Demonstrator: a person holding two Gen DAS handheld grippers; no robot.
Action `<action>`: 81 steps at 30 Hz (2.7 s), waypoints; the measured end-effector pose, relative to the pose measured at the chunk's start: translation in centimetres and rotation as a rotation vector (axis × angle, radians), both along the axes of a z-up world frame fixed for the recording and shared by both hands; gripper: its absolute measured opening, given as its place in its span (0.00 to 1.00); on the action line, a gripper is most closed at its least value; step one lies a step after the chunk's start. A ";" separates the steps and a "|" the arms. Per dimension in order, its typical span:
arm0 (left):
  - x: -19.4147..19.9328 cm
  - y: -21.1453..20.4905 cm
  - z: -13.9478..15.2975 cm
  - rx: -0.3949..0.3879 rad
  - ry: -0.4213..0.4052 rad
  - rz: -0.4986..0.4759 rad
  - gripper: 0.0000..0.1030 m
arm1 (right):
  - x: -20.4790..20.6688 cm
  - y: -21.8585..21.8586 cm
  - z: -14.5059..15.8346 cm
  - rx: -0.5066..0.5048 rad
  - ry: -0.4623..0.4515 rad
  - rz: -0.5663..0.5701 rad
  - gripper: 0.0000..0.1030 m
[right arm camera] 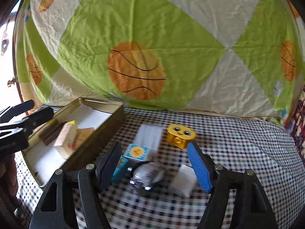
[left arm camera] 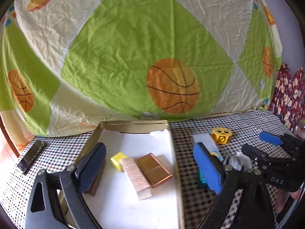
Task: Organize rigid objects
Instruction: 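Grasp the white charger block with the right gripper while the left approaches the foil-wrapped item, then close the left gripper on the dark foil-wrapped item and lift it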
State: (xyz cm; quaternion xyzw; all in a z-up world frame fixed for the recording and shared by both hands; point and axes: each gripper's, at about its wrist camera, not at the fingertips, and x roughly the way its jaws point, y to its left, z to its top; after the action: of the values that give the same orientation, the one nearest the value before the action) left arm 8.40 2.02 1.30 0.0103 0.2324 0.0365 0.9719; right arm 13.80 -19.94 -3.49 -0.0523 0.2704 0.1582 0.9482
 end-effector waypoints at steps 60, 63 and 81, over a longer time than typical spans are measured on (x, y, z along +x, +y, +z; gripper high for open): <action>4.6 -9.2 -5.2 -0.109 0.193 -0.356 0.20 | 4.5 -2.4 -5.5 -0.026 0.242 -0.105 0.71; 4.4 -9.6 -5.3 -0.093 0.200 -0.376 0.20 | 4.7 -2.5 -6.0 -0.035 0.275 -0.103 0.61; 4.6 -10.9 -6.8 -0.082 0.303 -0.431 0.21 | 4.4 -3.5 -6.3 -0.135 0.273 -0.097 0.40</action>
State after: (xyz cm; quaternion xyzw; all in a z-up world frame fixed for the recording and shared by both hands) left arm 12.96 -8.91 -5.48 0.0256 0.3690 -0.1829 0.9109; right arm 18.24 -23.45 -9.77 -0.0811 0.4089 0.0993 0.9035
